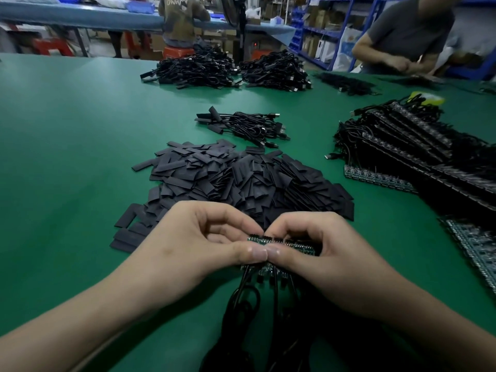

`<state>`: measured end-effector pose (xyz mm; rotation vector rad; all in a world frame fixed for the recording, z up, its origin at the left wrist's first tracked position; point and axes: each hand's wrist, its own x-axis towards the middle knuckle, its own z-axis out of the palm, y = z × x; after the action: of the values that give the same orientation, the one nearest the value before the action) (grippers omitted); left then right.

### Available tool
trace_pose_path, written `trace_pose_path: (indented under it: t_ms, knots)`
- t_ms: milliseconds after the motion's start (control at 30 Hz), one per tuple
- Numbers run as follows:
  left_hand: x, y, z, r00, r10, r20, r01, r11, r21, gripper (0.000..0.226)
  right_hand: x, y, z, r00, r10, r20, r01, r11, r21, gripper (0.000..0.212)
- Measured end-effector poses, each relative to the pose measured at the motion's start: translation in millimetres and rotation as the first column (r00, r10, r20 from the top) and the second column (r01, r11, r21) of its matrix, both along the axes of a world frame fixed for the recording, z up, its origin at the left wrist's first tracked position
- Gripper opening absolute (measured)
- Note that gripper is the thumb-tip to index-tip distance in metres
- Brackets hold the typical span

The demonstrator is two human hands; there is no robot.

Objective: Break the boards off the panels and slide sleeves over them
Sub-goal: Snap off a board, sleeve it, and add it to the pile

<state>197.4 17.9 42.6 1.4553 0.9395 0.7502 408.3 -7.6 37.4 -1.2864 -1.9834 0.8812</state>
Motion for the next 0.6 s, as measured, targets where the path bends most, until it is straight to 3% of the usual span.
trace_pose_path:
  t_ms: [167, 400, 600]
  knots:
    - [1.4, -0.6, -3.4, 0.999, -0.008, 0.054, 0.009, 1.000, -0.024, 0.026, 2.8, 1.5, -0.2, 0.996, 0.062, -0.066, -0.065, 0.997, -0.040, 0.011]
    - [0.6, -0.5, -3.8, 0.993, -0.032, 0.111, 0.039, 0.998, -0.059, 0.033, 5.7, 4.1, -3.0, 0.970, 0.120, -0.211, -0.145, 0.983, -0.110, 0.011]
    - [-0.8, -0.2, -3.3, 0.991, -0.046, 0.127, 0.056, 0.995, -0.077, 0.039, 3.7, 4.3, -6.3, 0.962, 0.112, -0.248, -0.145, 0.982, -0.120, 0.013]
